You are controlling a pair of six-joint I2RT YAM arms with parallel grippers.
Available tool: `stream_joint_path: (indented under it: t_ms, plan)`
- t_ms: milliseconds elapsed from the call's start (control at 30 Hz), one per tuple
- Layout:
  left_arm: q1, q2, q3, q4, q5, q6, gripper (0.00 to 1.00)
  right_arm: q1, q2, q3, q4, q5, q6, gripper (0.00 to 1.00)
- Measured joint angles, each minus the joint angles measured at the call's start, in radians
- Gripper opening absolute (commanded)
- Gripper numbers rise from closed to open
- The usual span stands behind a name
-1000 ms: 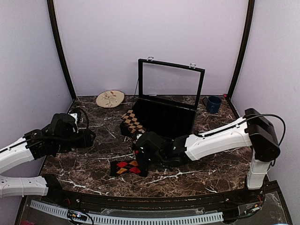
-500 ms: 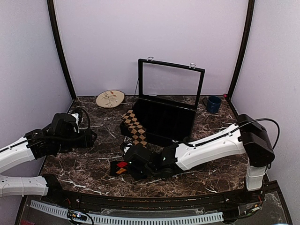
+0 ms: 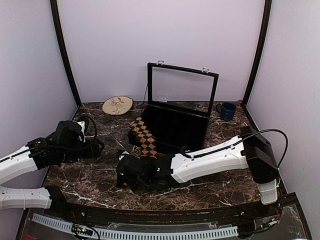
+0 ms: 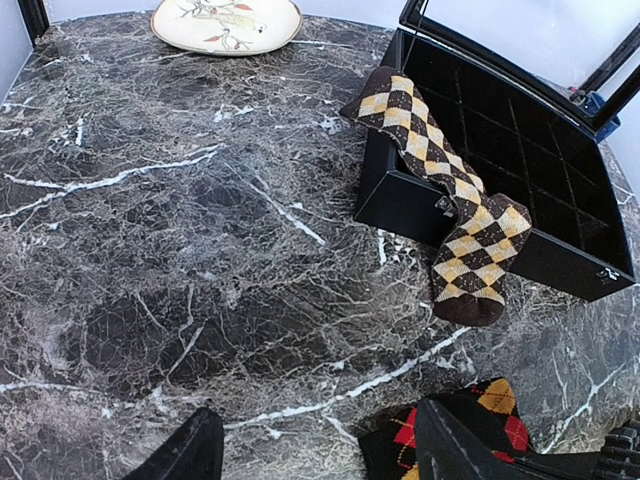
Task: Roll the socks
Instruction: Fold the sock at the center of the board.
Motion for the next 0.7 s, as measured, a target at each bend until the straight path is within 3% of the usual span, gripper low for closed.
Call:
stream_joint_path:
  t_ms: [433, 700]
  plan:
    - [0.000, -0.013, -0.003, 0.001, 0.010, 0.015, 0.68, 0.037, 0.031, 0.005, -0.071, 0.018, 0.003, 0.02]
    - [0.000, 0.003, -0.005, 0.015, 0.019, 0.014, 0.68, 0.054, 0.031, -0.010, -0.072, -0.002, -0.009, 0.42]
